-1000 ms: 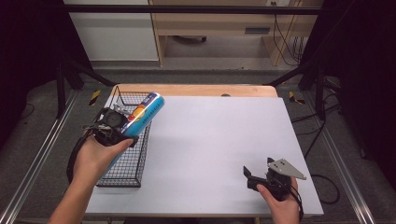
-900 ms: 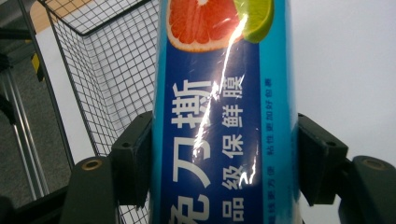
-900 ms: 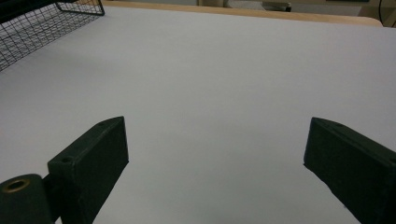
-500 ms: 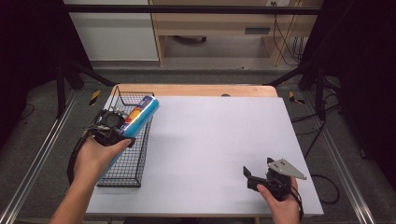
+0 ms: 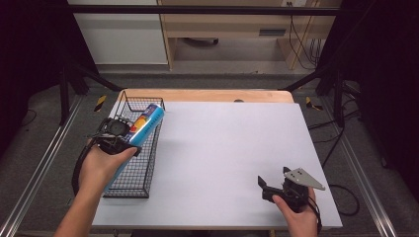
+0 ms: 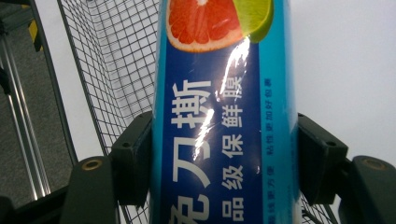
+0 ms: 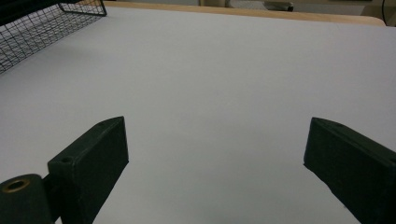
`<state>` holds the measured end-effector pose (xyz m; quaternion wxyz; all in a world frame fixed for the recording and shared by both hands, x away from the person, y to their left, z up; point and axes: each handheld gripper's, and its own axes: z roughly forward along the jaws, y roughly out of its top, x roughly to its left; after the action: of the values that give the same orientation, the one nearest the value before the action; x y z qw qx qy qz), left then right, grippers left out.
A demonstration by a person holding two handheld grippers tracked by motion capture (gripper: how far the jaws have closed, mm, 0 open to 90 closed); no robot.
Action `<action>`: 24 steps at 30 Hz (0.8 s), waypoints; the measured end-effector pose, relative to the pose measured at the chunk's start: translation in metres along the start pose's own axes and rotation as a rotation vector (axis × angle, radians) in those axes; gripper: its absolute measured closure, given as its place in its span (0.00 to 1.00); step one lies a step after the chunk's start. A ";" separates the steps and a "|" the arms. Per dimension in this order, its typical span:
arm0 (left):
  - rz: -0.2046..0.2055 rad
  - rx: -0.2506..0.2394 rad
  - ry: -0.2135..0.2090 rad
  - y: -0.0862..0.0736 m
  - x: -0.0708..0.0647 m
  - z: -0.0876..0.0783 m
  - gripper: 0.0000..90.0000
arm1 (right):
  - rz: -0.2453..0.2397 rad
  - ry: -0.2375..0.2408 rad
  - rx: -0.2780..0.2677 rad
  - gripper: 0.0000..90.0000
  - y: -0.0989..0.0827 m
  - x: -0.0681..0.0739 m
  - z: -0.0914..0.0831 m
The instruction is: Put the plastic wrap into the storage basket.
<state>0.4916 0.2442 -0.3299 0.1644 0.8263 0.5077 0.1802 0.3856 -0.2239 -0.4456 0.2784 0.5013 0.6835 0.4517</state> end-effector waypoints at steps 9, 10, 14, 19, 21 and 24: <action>-0.011 0.009 0.006 -0.003 0.004 0.004 0.36 | 0.001 0.002 0.001 0.07 0.000 0.000 0.000; -0.012 0.008 0.007 -0.004 0.005 0.004 0.36 | -0.002 0.002 0.002 0.07 0.000 0.000 0.000; -0.030 0.007 0.000 -0.007 0.009 0.004 0.36 | -0.002 0.004 0.004 0.07 0.000 0.001 0.001; -0.047 0.015 0.001 -0.009 0.011 0.006 0.36 | 0.002 0.001 0.000 0.07 0.000 0.001 0.000; -0.058 0.018 -0.003 -0.009 0.012 0.007 0.36 | 0.002 -0.001 0.000 0.07 0.000 0.000 0.000; -0.063 0.021 0.005 -0.009 0.013 0.008 0.35 | 0.000 0.000 0.000 0.07 0.000 0.000 0.000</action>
<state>0.4936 0.2595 -0.3393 0.1601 0.8110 0.5358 0.1717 0.3859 -0.2240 -0.4458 0.2782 0.5011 0.6836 0.4518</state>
